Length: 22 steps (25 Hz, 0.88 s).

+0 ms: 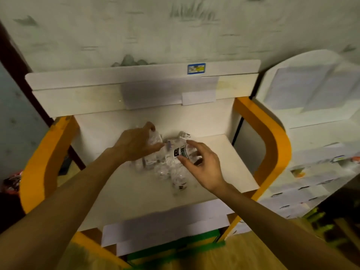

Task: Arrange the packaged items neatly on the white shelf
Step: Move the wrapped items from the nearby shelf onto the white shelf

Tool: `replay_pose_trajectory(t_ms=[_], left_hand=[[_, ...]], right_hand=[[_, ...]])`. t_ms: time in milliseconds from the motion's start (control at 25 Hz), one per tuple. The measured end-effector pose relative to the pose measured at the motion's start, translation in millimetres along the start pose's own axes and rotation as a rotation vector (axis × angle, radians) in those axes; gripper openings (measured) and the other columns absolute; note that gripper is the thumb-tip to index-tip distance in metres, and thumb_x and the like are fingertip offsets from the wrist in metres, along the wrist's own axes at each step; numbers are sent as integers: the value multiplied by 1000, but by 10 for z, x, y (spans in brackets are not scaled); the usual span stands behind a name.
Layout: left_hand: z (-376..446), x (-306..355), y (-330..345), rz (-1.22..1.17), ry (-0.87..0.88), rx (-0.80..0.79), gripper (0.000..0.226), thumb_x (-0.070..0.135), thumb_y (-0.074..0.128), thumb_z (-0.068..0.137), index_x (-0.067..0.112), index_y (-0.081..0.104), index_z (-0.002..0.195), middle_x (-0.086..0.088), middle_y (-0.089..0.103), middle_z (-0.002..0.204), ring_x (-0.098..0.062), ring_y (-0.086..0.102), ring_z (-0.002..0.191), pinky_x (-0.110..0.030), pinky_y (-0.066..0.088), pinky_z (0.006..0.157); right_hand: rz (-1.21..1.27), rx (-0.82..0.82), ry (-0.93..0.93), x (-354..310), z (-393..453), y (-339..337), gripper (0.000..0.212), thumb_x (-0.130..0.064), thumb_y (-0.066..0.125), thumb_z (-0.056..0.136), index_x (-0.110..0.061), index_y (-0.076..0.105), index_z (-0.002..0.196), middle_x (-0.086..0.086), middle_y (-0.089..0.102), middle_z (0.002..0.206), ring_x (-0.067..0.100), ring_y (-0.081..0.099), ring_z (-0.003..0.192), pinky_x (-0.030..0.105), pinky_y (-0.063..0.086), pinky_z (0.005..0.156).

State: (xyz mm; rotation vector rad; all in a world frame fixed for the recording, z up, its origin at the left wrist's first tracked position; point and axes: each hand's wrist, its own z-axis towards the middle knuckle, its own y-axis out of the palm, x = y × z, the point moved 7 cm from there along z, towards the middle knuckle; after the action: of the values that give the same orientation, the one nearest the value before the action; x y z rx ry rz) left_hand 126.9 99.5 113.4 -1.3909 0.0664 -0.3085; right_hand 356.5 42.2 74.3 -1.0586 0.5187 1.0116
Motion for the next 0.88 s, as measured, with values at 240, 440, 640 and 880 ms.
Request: replay_pose_trajectory(t_ms=[240,440,640,880], left_hand=[[259,1647,-518,-100,132,331,59,71,57,82,24,46,116,9,57,82,-14,57,64,-23,39,58],[539,3074,-632,-135,295,428,72,85,47,76,25,47,116,10,57,84,-12,58,65,-23,45,58],[809,4492,-343,-70,458,376,71,72,68,73,26,49,123,6,68,106,-21,69,87,-26,50,66],[1254,5453,322,-101,536,166,67,64,67,79,28,41,129,7,64,116,-22,67,92,-37,55,78]], right_hand=[[66,292,-81,81,-252,-1652,49,-42,75,87,-20,63,129,-10,65,114,7,65,91,26,58,69],[109,443,-22,485,-596,-2991,50,-46,72,88,-24,59,132,-12,63,120,10,66,98,26,59,73],[87,562,83,1003,-989,-4096,50,-44,75,86,-27,59,131,-15,61,121,9,66,95,29,59,70],[120,602,297,1827,-1222,-4770,57,-47,84,75,-31,54,120,-8,65,113,13,69,90,42,61,71]])
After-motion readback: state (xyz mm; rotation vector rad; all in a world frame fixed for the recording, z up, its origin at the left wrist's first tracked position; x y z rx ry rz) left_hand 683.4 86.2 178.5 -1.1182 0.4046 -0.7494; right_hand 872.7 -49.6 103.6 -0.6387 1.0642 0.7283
